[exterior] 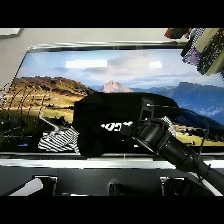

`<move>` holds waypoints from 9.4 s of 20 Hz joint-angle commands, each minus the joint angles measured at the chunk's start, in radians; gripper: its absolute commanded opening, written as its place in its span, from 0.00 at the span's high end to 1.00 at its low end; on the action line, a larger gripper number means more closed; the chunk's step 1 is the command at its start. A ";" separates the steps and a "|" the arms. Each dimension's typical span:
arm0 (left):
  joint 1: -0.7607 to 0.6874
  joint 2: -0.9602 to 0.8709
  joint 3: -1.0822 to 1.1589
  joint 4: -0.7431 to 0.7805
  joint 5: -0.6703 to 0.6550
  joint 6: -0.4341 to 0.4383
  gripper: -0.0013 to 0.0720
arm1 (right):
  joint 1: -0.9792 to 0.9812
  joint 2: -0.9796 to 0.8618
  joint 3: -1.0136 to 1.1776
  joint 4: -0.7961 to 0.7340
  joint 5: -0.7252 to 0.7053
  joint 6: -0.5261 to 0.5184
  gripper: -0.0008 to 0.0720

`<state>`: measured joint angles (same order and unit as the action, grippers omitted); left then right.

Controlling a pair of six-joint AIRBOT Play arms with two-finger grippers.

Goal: Fold the clothes and pants, and hang the long-sleeved shirts on hangers.

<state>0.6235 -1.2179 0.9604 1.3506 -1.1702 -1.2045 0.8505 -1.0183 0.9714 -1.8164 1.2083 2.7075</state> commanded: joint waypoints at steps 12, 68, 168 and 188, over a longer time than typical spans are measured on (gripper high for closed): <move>-0.069 -0.195 -0.003 0.076 0.097 0.161 0.18 | 0.000 -0.001 0.000 0.002 0.023 0.001 0.95; -0.713 1.026 -0.327 -0.455 -0.141 0.192 0.95 | 0.000 -0.007 -0.001 -0.174 0.049 0.177 0.95; -1.034 0.314 -0.167 -0.663 0.230 0.751 0.94 | -0.253 -0.005 0.454 0.166 0.154 -0.304 0.95; -1.155 0.248 -0.167 -0.787 0.431 0.759 0.95 | -0.254 0.027 0.454 0.206 0.167 -0.374 0.24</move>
<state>-0.5308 -0.9691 0.7925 0.5667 -0.7460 -0.4458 0.5968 -1.0100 1.4246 -1.6081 1.3613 2.3539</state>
